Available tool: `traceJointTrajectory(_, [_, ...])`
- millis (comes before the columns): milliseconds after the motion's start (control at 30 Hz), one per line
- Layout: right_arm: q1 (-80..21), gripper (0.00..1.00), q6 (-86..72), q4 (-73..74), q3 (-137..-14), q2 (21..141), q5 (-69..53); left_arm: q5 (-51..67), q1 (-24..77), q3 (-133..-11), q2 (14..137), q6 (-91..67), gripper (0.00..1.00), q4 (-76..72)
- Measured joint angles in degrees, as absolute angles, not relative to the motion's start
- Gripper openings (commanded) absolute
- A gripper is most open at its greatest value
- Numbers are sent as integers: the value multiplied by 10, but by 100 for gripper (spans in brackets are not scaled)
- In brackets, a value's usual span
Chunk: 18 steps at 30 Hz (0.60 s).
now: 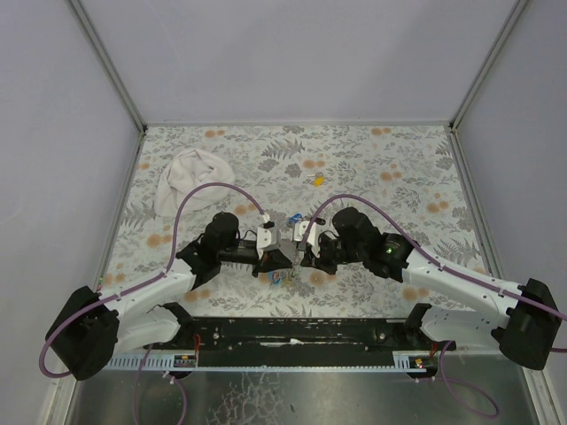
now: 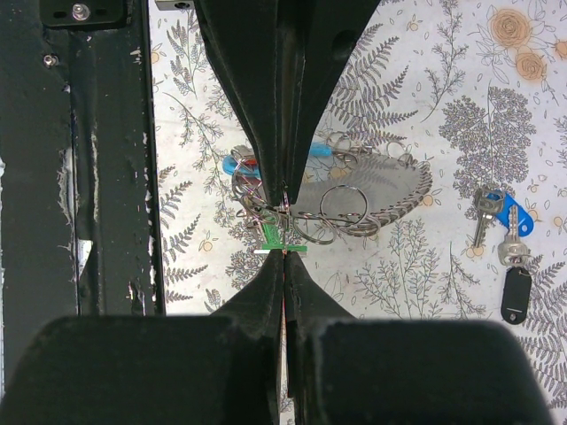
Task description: Put the keys on the keyring
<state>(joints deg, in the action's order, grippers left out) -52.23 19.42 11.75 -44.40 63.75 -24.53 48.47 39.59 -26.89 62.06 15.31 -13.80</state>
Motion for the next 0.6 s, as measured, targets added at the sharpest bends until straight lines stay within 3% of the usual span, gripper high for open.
traceJointTrajectory(600, [-522,0,188,112,-444,644,-251,490,396,-269,621,153,0,-142])
